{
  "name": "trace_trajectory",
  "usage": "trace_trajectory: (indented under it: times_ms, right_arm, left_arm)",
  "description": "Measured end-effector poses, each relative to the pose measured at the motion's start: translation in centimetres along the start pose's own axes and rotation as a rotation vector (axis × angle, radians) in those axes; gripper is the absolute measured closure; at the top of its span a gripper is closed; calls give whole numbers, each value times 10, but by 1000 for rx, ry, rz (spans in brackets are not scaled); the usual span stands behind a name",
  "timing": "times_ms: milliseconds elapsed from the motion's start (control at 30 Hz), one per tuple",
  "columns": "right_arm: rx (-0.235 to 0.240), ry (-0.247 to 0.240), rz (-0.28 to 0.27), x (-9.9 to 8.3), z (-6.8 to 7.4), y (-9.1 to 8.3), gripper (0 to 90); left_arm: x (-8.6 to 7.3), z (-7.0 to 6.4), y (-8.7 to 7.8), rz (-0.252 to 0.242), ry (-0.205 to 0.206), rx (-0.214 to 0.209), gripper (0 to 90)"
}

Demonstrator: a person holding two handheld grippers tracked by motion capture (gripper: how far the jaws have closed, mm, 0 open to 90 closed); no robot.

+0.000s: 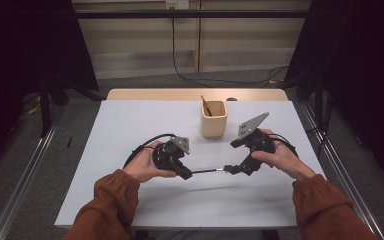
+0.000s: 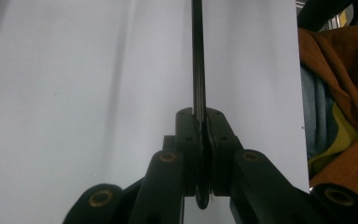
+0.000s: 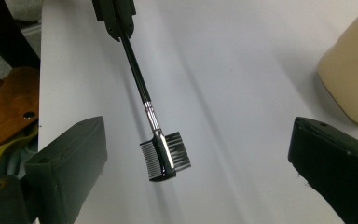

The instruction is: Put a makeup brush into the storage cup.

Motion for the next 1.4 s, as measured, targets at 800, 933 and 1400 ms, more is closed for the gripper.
trace_trajectory:
  times_ms: [800,933,1400]
  right_arm:
    - [-103,71,-184,-34,10,-16,35]
    - [-123,71,-228,-40,13,-20,35]
    - [-170,91,-371,-48,17,-26,31]
  left_arm:
    - [-20,3,-12,-42,-44,28,857]
    - [-24,2,-14,-53,-51,31,857]
    - [-29,-2,-14,-108,-68,32,856]
Point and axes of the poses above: each handheld gripper's, and its own axes: y roughly forward along the jaws, x roughly out of its top, z roughly to its left, the point moved 5 cm from there along y, roughly forward along the jaws, and after that the axes turned 9 degrees about x, right-handed, at the moved point
